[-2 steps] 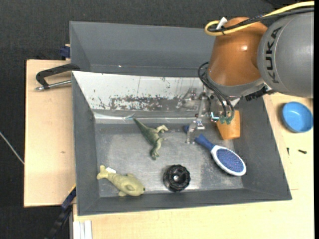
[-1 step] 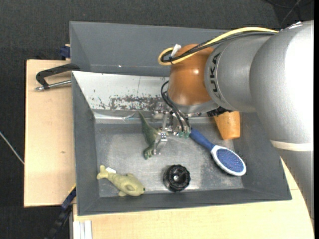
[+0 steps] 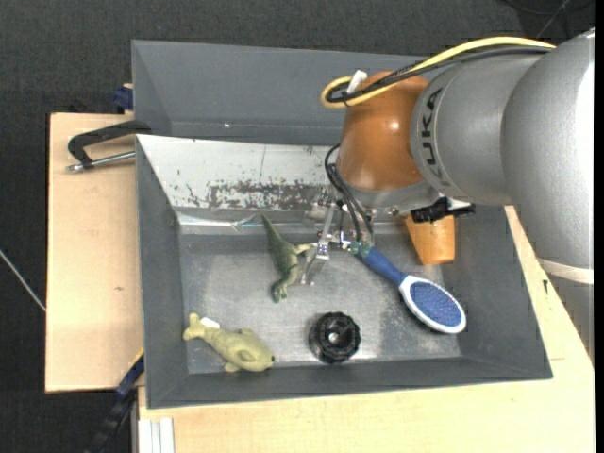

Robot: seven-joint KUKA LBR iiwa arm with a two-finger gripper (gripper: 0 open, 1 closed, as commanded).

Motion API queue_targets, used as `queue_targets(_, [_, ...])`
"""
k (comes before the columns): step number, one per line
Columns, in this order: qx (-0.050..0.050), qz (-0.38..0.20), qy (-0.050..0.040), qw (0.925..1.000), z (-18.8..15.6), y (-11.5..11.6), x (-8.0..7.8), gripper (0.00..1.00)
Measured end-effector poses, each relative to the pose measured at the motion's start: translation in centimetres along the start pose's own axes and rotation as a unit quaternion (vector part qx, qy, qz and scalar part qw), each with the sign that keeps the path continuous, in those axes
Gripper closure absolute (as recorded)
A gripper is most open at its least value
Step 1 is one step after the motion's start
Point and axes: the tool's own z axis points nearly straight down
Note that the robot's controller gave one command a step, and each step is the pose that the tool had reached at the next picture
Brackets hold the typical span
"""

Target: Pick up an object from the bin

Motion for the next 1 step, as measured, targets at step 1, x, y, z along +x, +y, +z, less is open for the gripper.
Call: queue_targets(1, [0.000,0.087,0.0031,0.9962,0.14,1.91,1.27,0.00])
